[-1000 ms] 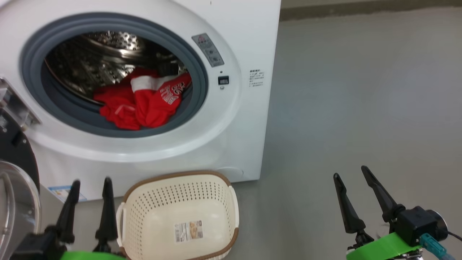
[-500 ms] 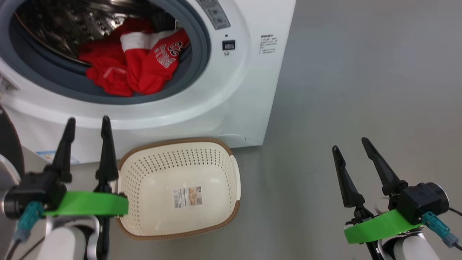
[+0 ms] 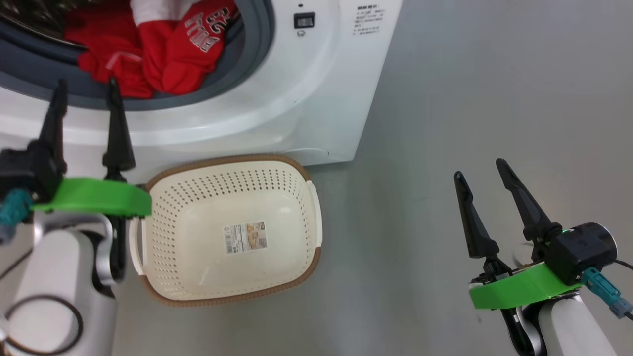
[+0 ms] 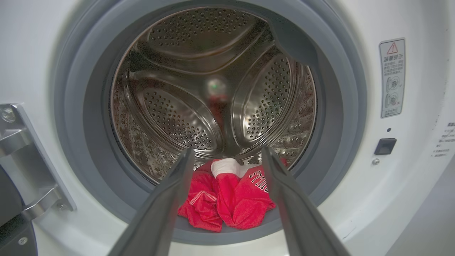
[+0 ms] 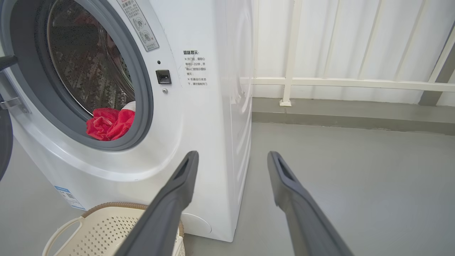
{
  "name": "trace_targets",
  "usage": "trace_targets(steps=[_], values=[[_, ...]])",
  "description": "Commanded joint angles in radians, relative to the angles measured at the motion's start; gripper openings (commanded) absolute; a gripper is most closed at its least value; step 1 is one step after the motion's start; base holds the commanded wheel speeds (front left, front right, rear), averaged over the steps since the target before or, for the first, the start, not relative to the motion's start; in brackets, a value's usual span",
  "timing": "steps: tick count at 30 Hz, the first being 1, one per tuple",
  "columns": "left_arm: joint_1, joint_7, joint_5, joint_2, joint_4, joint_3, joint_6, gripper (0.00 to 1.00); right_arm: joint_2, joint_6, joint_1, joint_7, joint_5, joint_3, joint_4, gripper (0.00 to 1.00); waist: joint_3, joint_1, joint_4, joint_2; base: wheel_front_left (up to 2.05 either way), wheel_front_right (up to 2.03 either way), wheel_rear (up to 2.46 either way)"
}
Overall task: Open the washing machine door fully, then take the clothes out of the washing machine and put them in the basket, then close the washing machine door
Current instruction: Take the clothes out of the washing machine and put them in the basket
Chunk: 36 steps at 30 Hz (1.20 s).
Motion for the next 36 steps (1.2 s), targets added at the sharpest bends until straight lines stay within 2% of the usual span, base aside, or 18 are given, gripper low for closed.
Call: trace_targets(steps=[1, 12, 20, 29, 36], values=[[-0.057, -0.001, 0.0, 0.048, 0.012, 0.031, -0.001, 1.0, -0.006, 0.006, -0.026, -0.006, -0.006, 0.026, -0.026, 1.0, 0.037, 0.0, -0.018, -0.0001, 0.0, 0.0, 0.0], [-0.249, 0.035, 0.031, 0.087, 0.197, 0.003, 0.003, 1.0, -0.006, 0.006, -0.05, -0.006, -0.001, 0.033, -0.027, 1.0, 0.102, 0.0, -0.045, -0.0001, 0.0, 0.0, 0.0], [-0.383, 0.094, 0.077, 0.133, 0.36, -0.024, 0.03, 1.0, -0.006, 0.006, -0.065, -0.006, 0.005, 0.038, -0.031, 1.0, 0.139, 0.0, -0.067, -0.0001, 0.0, 0.0, 0.0], [-0.495, 0.172, 0.149, 0.196, 0.523, -0.086, 0.041, 1.0, -0.006, 0.006, -0.083, -0.006, 0.007, 0.042, -0.038, 1.0, 0.183, 0.0, -0.093, -0.0001, 0.0, 0.0, 0.0], [-0.564, 0.192, 0.151, 0.229, 0.66, -0.096, 0.037, 1.0, -0.006, 0.006, -0.097, -0.006, 0.026, 0.059, -0.032, 1.0, 0.208, 0.0, -0.118, -0.0001, 0.0, 0.0, 0.0]])
